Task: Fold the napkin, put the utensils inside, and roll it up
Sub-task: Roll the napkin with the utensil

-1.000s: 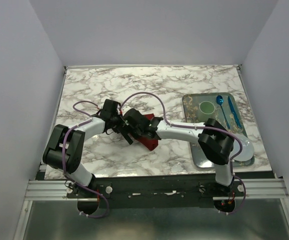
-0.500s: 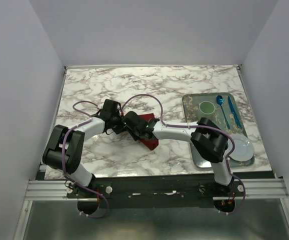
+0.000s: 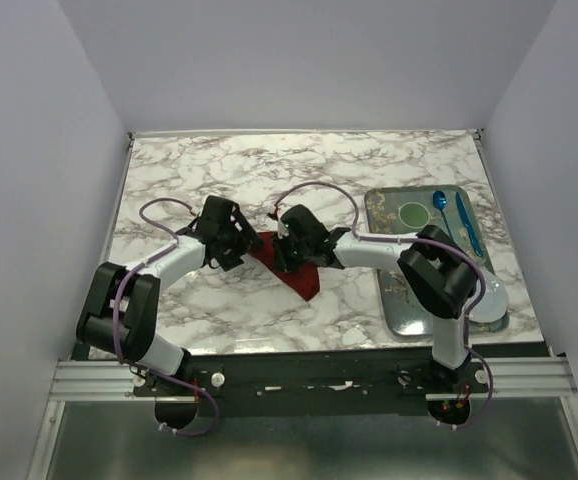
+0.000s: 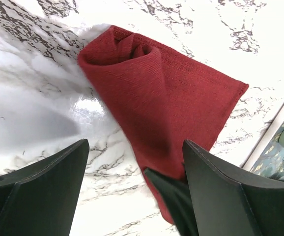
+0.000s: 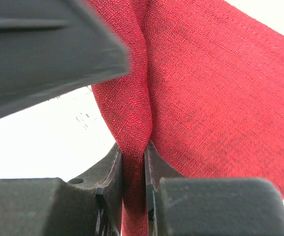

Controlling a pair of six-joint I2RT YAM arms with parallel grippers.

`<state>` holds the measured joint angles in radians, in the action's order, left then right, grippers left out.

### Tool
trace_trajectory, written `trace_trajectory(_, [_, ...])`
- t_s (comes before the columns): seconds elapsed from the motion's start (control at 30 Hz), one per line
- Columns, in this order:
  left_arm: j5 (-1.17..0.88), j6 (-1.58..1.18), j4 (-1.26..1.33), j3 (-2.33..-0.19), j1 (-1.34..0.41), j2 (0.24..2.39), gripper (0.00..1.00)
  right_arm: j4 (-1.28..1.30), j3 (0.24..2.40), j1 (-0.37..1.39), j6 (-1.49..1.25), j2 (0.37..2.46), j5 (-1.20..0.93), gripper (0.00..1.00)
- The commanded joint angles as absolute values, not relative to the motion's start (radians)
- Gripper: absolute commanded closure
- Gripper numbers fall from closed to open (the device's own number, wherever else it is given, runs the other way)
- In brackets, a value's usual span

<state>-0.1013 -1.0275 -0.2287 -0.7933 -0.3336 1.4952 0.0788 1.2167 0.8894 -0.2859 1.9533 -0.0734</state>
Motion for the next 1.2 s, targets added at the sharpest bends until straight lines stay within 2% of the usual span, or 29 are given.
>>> trace_trajectory(0.0, [-0.066,-1.012,-0.255,-0.816,-0.337,1.459,0.14,-0.023,1.135,0.786,-0.36,1.971,-0.43,0.83])
trace_trajectory(0.2, [-0.161,-1.014,-0.201,-0.837,-0.342,1.531,0.14,-0.098,1.143,0.692,-0.445,2.085,-0.743,0.83])
trace_trajectory(0.37, [-0.17,-1.023,-0.183,-0.841,-0.356,1.598,0.16,-0.135,1.16,0.664,-0.499,2.149,-0.833,0.8])
trace_trajectory(0.47, [-0.156,-1.013,-0.176,-0.841,-0.357,1.63,0.24,-0.13,1.167,0.663,-0.505,2.157,-0.825,0.78])
trace_trajectory(0.5, [-0.153,-1.011,-0.179,-0.845,-0.357,1.64,0.33,-0.115,1.17,0.664,-0.496,2.154,-0.81,0.77])
trace_trajectory(0.53, [-0.15,-1.009,-0.183,-0.847,-0.357,1.65,0.38,-0.095,1.18,0.663,-0.483,2.149,-0.798,0.77])
trace_trajectory(0.6, [-0.141,-1.011,-0.179,-0.842,-0.357,1.661,0.46,0.034,1.216,0.67,-0.398,2.134,-0.68,0.74])
trace_trajectory(0.67, [-0.141,-1.011,-0.169,-0.835,-0.357,1.66,0.48,0.107,1.236,0.686,-0.341,2.092,-0.599,0.69])
trace_trajectory(0.77, [-0.137,-1.005,-0.17,-0.831,-0.357,1.651,0.51,0.178,1.236,0.702,-0.284,2.021,-0.465,0.54])
trace_trajectory(0.8, [-0.133,-1.005,-0.172,-0.83,-0.356,1.648,0.51,0.205,1.235,0.712,-0.261,2.001,-0.378,0.45])
trace_trajectory(0.87, [-0.135,-1.005,-0.175,-0.83,-0.357,1.64,0.51,0.218,1.23,0.75,-0.242,1.965,-0.318,0.4])
trace_trajectory(1.0, [-0.143,-1.005,-0.183,-0.838,-0.357,1.632,0.52,0.25,1.238,0.85,-0.206,1.89,-0.062,0.23])
trace_trajectory(1.1, [-0.141,-1.003,-0.193,-0.844,-0.356,1.625,0.52,0.264,1.256,0.932,-0.177,1.875,0.12,0.16])
trace_trajectory(1.17, [-0.143,-1.002,-0.198,-0.845,-0.357,1.623,0.52,0.271,1.288,0.978,-0.164,1.887,0.188,0.15])
